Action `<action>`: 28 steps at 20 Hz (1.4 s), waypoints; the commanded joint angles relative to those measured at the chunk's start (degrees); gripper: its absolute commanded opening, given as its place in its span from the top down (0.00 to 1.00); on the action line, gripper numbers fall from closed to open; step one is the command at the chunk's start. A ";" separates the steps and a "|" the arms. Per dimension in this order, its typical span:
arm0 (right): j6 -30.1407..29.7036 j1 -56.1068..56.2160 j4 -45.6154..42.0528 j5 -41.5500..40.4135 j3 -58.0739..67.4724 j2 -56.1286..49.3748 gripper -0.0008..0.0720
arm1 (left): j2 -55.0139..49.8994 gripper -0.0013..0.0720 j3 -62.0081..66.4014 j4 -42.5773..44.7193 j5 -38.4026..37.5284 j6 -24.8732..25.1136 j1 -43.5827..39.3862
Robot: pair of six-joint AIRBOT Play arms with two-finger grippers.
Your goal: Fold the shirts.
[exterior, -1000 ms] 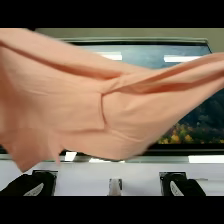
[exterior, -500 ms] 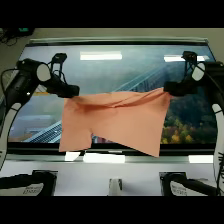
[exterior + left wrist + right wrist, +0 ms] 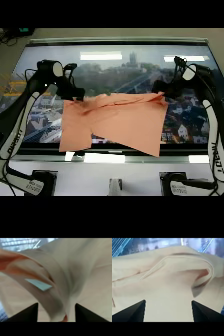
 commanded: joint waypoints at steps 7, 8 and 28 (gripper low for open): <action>-8.90 -21.44 5.73 27.45 -8.90 5.18 0.26 | 5.03 0.07 -8.04 -13.29 -14.88 5.44 21.29; -8.90 -23.21 7.08 25.53 -13.11 7.87 0.26 | 5.99 0.07 -12.79 -13.33 -13.25 6.62 22.38; -12.15 -24.48 10.34 22.43 -35.82 16.52 0.21 | 0.74 0.93 -31.15 -21.16 12.15 12.66 20.98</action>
